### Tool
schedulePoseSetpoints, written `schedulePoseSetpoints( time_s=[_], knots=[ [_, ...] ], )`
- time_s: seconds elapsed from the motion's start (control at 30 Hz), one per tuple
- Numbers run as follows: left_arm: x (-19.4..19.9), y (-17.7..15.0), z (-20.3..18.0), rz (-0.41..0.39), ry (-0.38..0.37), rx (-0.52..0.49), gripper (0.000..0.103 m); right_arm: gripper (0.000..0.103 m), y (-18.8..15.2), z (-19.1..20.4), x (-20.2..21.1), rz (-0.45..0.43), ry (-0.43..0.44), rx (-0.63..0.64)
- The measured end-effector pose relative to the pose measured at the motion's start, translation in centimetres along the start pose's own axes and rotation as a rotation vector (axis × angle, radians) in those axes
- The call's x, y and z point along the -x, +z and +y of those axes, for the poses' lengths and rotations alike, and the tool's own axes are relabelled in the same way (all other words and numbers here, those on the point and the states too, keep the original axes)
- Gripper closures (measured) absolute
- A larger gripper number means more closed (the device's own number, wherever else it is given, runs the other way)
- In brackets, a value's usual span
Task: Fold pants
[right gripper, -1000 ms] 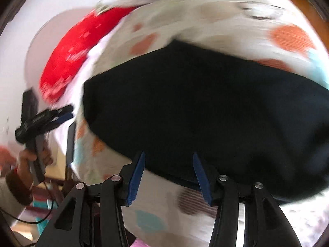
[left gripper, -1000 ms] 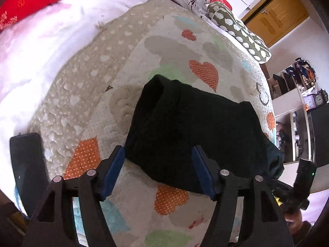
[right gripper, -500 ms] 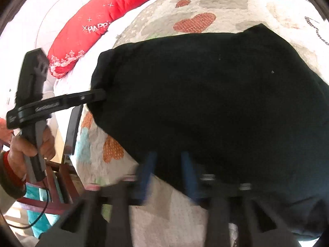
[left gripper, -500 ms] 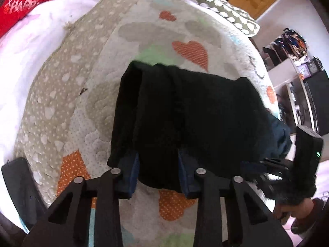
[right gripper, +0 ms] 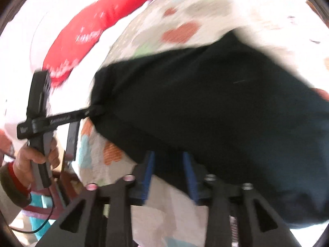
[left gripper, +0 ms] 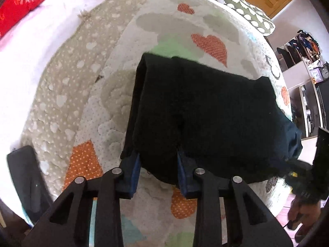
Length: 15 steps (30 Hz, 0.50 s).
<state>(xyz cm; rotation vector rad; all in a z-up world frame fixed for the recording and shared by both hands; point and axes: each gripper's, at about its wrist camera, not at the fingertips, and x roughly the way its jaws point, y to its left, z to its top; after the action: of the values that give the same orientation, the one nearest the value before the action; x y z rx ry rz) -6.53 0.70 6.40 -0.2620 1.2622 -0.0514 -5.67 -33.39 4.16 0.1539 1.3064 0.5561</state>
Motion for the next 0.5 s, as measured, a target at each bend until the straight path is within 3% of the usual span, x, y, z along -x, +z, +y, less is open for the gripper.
schedulePoseSetpoints(
  time_s=[0.07,0.13,0.23,0.3,0.37,0.5],
  knots=[
    [1.2,0.2,-0.1,-0.018,0.030,0.013,0.055,0.066,-0.3,-3.0,2.4,-0.049,-0.067,-0.042],
    [2.4,0.2,0.0,-0.023,0.053,0.039,0.043,0.066,-1.1,-6.5,4.3,-0.087,-0.142,-0.104],
    [4.0,-0.2,0.0,-0.068,0.073,0.058,0.039,0.065,-3.4,-11.3,4.8,-0.035,-0.257,-0.185],
    [4.8,0.0,-1.1,-0.094,0.077,0.048,0.039,0.065,-5.8,-14.3,5.3,0.005,-0.240,-0.275],
    [5.5,0.2,-3.4,-0.132,0.068,0.009,0.039,0.065,-8.1,-15.8,7.4,-0.050,-0.188,-0.341],
    [5.0,0.8,-9.3,-0.140,0.015,-0.119,0.034,0.060,-10.3,-17.2,9.4,-0.013,-0.243,-0.383]
  ],
)
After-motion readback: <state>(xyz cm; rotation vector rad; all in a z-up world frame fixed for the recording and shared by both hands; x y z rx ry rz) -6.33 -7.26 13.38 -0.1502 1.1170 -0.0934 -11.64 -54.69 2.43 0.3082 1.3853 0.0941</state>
